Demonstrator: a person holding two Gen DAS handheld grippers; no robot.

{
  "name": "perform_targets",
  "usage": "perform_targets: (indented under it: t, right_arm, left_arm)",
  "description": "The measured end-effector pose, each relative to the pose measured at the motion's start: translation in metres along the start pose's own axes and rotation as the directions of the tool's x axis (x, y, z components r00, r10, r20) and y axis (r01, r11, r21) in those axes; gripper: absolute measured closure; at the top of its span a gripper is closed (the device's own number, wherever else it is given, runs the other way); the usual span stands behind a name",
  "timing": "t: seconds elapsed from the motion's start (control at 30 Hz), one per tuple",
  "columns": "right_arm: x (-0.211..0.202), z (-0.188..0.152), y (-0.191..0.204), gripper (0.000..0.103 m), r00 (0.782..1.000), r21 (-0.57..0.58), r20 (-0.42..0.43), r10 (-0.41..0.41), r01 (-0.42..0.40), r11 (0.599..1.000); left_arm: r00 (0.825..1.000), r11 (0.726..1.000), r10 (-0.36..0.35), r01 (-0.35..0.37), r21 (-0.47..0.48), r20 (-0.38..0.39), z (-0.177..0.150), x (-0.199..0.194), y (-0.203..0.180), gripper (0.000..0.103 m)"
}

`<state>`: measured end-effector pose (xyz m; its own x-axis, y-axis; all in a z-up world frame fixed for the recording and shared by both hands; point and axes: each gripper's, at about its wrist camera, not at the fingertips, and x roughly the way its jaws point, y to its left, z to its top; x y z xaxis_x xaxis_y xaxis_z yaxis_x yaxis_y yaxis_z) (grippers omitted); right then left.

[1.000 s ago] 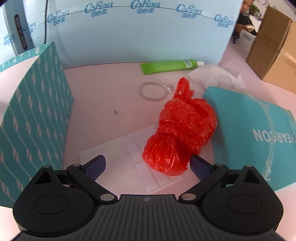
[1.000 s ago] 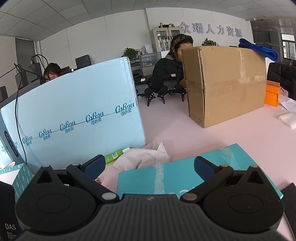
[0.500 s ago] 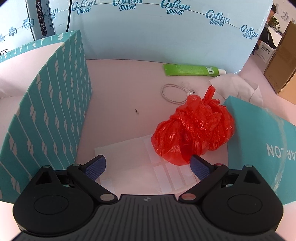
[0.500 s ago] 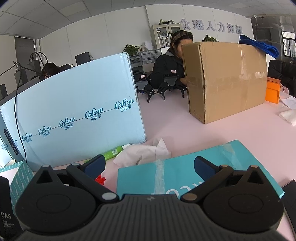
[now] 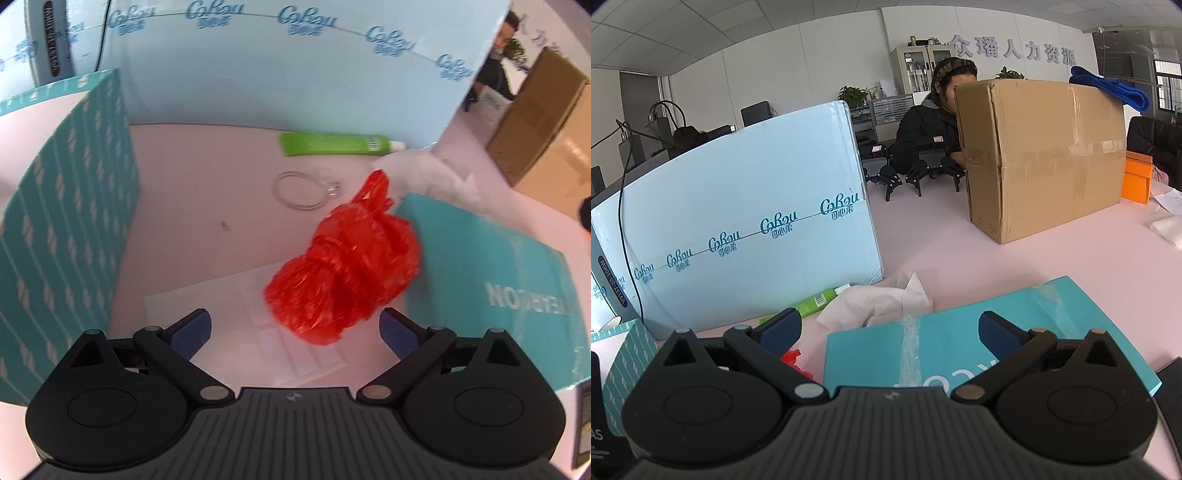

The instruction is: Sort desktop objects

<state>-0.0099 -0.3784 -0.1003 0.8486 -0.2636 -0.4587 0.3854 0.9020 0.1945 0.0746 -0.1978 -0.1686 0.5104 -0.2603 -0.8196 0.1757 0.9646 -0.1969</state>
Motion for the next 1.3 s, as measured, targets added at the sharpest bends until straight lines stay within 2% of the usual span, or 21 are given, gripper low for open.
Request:
perform_targets:
  t: [0.2, 0.4, 0.57, 0.73, 0.8, 0.87, 0.93, 1.03, 1.17, 1.3]
  right_arm:
    - [0.003, -0.001, -0.002, 0.0, 1.0, 0.007, -0.009, 0.0, 0.0, 1.0]
    - [0.005, -0.001, -0.001, 0.0, 1.0, 0.001, -0.016, 0.006, -0.006, 1.0]
    - [0.007, -0.001, -0.002, 0.0, 1.0, 0.0, -0.02, 0.011, -0.011, 1.0]
    - [0.009, -0.001, -0.003, 0.0, 1.0, 0.0, -0.026, 0.014, -0.014, 1.0]
    - [0.01, -0.001, -0.003, 0.0, 0.999, 0.0, -0.029, 0.014, -0.014, 1.0]
    - [0.011, 0.0, -0.004, 0.0, 0.999, 0.001, -0.03, 0.014, -0.014, 1.0]
    - [0.011, 0.0, -0.004, 0.0, 0.999, 0.003, -0.03, 0.012, -0.012, 1.0]
    - [0.012, -0.001, -0.006, 0.0, 0.999, 0.011, -0.038, 0.013, -0.013, 1.0]
    - [0.013, -0.002, -0.005, 0.0, 0.999, 0.016, -0.051, 0.017, -0.016, 1.0]
    - [0.013, -0.003, -0.003, 0.0, 0.998, 0.007, -0.056, 0.023, -0.023, 1.0]
  left_arm:
    - [0.997, 0.997, -0.076, 0.077, -0.028, 0.012, 0.001, -0.005, 0.002, 0.005]
    - [0.992, 0.991, -0.115, 0.118, -0.067, 0.042, 0.008, -0.005, 0.004, 0.005]
    - [0.993, 0.991, -0.104, 0.108, -0.076, 0.051, 0.011, 0.0, 0.002, 0.005]
    - [0.996, 0.997, -0.066, 0.068, -0.026, 0.068, 0.01, 0.002, -0.007, 0.007]
    - [0.996, 0.998, -0.054, 0.055, -0.011, 0.066, 0.009, 0.003, -0.01, 0.014]
    - [0.996, 0.998, -0.061, 0.062, -0.012, 0.058, 0.008, 0.005, -0.009, 0.033]
    - [0.996, 0.997, -0.073, 0.074, -0.022, 0.05, 0.007, 0.007, -0.007, 0.042]
    - [0.994, 0.995, -0.094, 0.096, -0.033, 0.051, 0.007, 0.008, -0.004, 0.049]
    - [0.994, 0.995, -0.095, 0.097, -0.018, 0.059, 0.006, 0.007, -0.004, 0.054]
    - [0.994, 0.995, -0.098, 0.098, -0.002, 0.057, 0.004, 0.005, -0.003, 0.054]
